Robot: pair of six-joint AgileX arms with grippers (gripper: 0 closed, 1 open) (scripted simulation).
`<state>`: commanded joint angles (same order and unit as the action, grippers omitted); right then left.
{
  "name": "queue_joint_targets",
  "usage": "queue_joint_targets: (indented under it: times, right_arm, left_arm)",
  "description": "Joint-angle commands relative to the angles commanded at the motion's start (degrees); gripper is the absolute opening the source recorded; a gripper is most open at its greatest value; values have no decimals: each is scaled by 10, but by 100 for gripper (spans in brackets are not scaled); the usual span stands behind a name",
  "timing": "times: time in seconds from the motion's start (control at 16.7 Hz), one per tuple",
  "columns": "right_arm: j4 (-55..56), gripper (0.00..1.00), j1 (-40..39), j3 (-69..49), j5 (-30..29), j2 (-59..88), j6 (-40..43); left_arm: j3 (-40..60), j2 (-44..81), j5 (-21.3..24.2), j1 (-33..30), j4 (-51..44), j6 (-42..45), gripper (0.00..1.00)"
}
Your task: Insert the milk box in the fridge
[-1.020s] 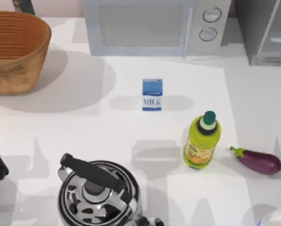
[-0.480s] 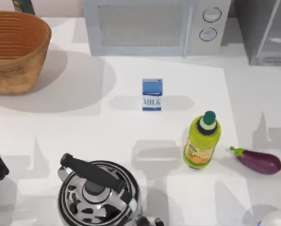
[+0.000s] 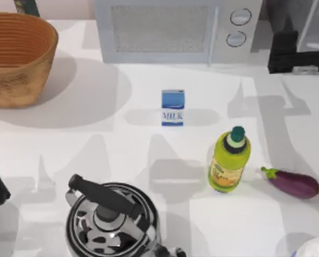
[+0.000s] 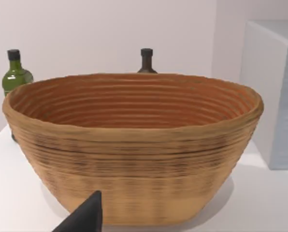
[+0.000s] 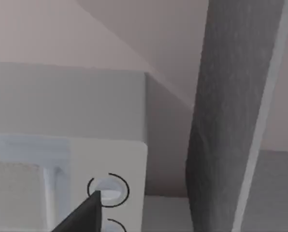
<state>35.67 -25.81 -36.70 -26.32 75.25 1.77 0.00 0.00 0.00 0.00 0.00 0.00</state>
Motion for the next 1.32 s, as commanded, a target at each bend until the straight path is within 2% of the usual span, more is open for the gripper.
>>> queue_joint_targets:
  times: [0.42,0.72,1.02,1.32]
  right_arm:
    - [242,100,-150,-188,-123,397,-11]
    - [390,100,-211,-260,-200,615,-22]
    - [472,100,-239,-272,-255,721,-25]
    - [477,100,-242,-271,-259,726,-25]
  left_arm:
    - [0,0,0,0,0,0,100]
    - [0,0,0,0,0,0,100]
    - [0,0,0,0,0,0,100]
    - [0,0,0,0,0,0,100]
